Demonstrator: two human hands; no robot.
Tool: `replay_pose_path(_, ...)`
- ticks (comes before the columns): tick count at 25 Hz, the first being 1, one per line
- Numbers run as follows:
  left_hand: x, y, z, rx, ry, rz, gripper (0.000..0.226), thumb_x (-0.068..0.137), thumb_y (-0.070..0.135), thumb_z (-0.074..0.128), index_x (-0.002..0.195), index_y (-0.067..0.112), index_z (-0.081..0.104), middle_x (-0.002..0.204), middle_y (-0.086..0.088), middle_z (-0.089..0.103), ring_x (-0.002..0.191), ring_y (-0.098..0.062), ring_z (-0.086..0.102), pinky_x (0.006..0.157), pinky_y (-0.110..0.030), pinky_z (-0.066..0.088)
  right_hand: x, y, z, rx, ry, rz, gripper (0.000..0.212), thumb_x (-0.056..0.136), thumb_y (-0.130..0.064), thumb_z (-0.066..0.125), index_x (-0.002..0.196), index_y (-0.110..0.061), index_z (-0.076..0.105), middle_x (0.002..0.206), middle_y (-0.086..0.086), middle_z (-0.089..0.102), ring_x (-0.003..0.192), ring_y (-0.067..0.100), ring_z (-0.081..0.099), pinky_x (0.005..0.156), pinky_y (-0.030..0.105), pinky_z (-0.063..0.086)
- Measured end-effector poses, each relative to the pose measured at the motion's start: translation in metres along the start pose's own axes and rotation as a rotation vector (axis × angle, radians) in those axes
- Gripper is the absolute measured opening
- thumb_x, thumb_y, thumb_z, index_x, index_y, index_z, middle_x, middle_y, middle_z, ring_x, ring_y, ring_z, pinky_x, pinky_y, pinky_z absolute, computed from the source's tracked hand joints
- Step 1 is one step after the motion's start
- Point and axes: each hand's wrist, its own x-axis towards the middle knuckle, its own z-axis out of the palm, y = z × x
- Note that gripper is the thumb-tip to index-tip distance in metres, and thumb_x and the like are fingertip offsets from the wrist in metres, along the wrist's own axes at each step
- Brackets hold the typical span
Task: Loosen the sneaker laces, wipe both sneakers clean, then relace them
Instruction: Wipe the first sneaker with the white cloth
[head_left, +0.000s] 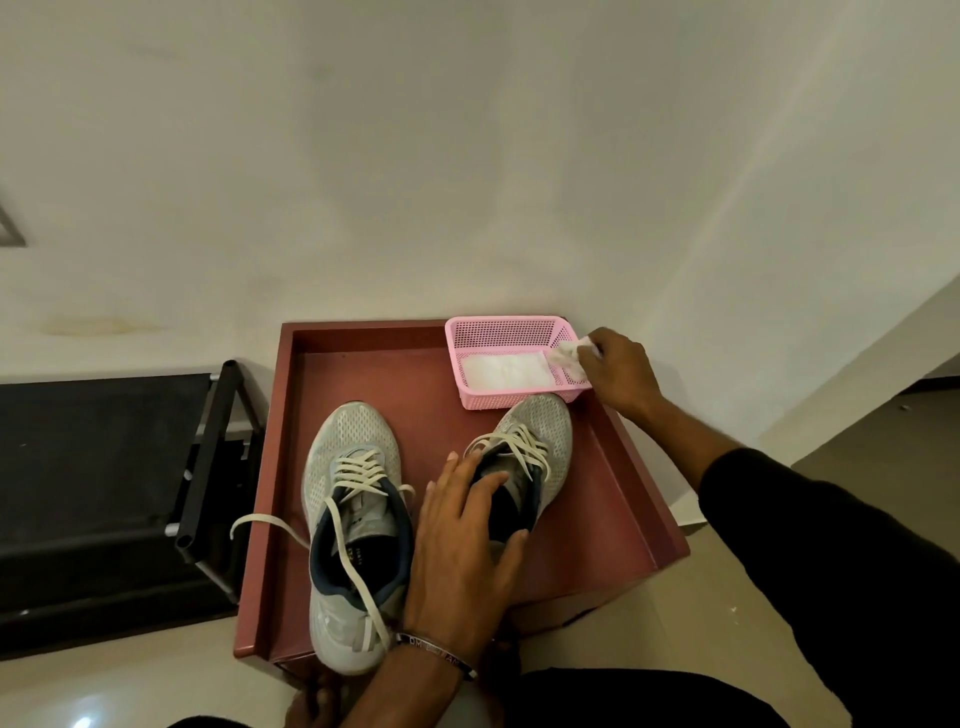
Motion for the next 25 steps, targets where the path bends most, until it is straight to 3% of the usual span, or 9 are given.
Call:
replay_pose_path(3,0.0,0.003,-0.004,0.07,0.054,0.061,0.052,0.076,0.027,0.074,0.124,0.022,0.057,0.14,0.001,0.05,0.142,-0.021,0.036,0.113,-0.051,0.037,-0.034,-0.021,-0.014,0.574,0.154,0.279,0.017,0.088,-0.016,0.051,0.085,-0.003,0.06,0.084,0.006,0.064,0.077,0.019,0.059,0.064,0.032,0.047)
replay_pose_path(6,-0.003,0.006,-0.007,0.178,0.03,0.127,0.05,0.076,0.028,0.072,0.124,0.023,0.056,0.13,0.003,0.055,0.135,-0.019,0.044,0.115,-0.049,0.033,-0.089,-0.038,-0.025,1.228,0.231,0.589,0.013,0.089,-0.01,0.049,0.087,-0.006,0.062,0.089,0.008,0.071,0.075,0.021,0.069,0.062,0.034,0.057)
replay_pose_path(9,-0.007,0.004,-0.009,0.34,-0.011,0.129,0.04,0.079,0.04,0.062,0.117,0.026,0.058,0.121,0.005,0.062,0.131,-0.022,0.051,0.113,-0.052,0.035,-0.137,-0.039,-0.028,1.512,0.242,0.801,0.014,0.094,-0.005,0.049,0.102,-0.002,0.061,0.087,0.014,0.073,0.069,0.026,0.074,0.06,0.036,0.061)
replay_pose_path(12,-0.007,0.002,-0.01,0.463,-0.118,0.121,0.029,0.081,0.047,0.05,0.094,0.027,0.066,0.105,0.008,0.067,0.128,-0.026,0.053,0.107,-0.054,0.042,-0.159,-0.039,-0.026,1.642,0.213,0.872,0.018,0.098,-0.016,0.055,0.108,-0.002,0.06,0.095,0.017,0.071,0.071,0.026,0.074,0.061,0.038,0.062)
replay_pose_path(14,-0.006,0.005,-0.009,0.384,-0.169,0.067,0.02,0.086,0.041,0.058,0.092,0.025,0.067,0.103,0.009,0.068,0.132,-0.026,0.046,0.106,-0.041,0.042,-0.166,-0.041,-0.026,1.734,0.142,0.868,0.025,0.096,-0.027,0.06,0.108,-0.005,0.063,0.1,0.016,0.071,0.08,0.025,0.073,0.065,0.038,0.062)
replay_pose_path(17,0.002,0.012,-0.014,0.153,-0.139,-0.03,0.011,0.09,0.035,0.066,0.096,0.026,0.063,0.102,0.013,0.063,0.124,-0.017,0.044,0.1,-0.025,0.038,-0.166,-0.049,-0.025,1.855,0.06,0.843,0.032,0.09,-0.02,0.065,0.116,-0.002,0.061,0.107,0.018,0.068,0.088,0.027,0.071,0.059,0.034,0.061)
replay_pose_path(20,0.015,0.019,-0.02,-0.041,-0.078,-0.096,0.012,0.09,0.037,0.067,0.088,0.026,0.065,0.089,0.016,0.063,0.098,-0.008,0.055,0.087,-0.025,0.043,-0.161,-0.049,-0.02,1.825,0.12,0.775,0.03,0.088,-0.012,0.065,0.115,0.0,0.058,0.107,0.017,0.067,0.08,0.023,0.074,0.055,0.028,0.058)
replay_pose_path(22,0.02,0.019,-0.024,-0.277,-0.111,-0.219,0.019,0.088,0.043,0.067,0.088,0.024,0.069,0.086,0.008,0.069,0.087,-0.009,0.063,0.079,-0.029,0.05,-0.159,-0.048,-0.02,1.79,0.171,0.743,0.024,0.093,-0.012,0.062,0.114,-0.001,0.056,0.112,0.018,0.066,0.088,0.029,0.073,0.058,0.032,0.06)
replay_pose_path(25,0.015,0.015,-0.026,-0.388,-0.156,-0.325,0.022,0.089,0.043,0.065,0.084,0.022,0.067,0.083,0.0,0.068,0.079,-0.014,0.062,0.072,-0.033,0.051,-0.159,-0.042,-0.021,1.538,0.239,0.648,0.023,0.094,-0.01,0.062,0.117,-0.01,0.058,0.118,0.014,0.065,0.093,0.03,0.072,0.06,0.031,0.059)
